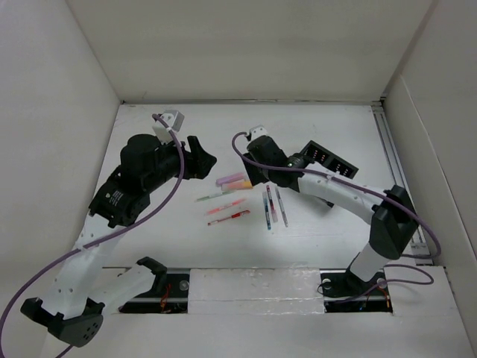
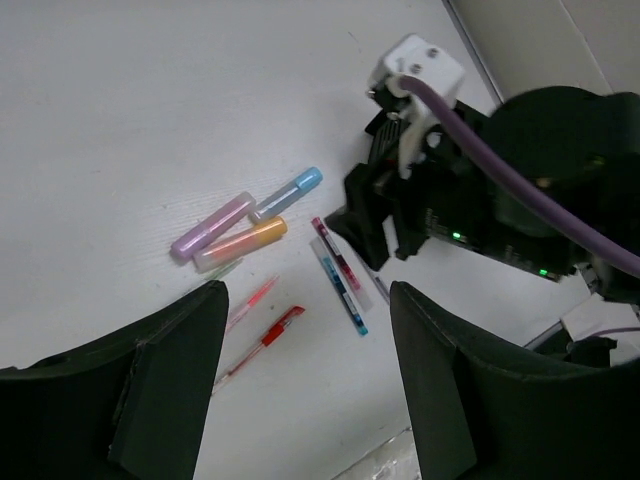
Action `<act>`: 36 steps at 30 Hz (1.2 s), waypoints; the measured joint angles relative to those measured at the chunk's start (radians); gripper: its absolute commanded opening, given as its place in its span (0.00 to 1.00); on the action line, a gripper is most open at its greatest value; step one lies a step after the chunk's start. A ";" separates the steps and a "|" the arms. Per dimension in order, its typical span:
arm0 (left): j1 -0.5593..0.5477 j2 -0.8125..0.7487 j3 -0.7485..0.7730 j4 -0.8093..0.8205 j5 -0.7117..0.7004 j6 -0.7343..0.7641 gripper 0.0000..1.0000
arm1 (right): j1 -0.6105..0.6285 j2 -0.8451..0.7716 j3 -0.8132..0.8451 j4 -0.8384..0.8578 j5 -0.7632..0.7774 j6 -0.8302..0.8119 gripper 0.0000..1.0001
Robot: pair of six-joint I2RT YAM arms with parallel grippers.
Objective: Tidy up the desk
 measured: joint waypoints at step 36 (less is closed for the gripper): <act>-0.471 -0.256 -0.061 -0.045 -0.214 0.036 0.61 | -0.067 0.413 0.210 -0.172 0.217 1.181 0.66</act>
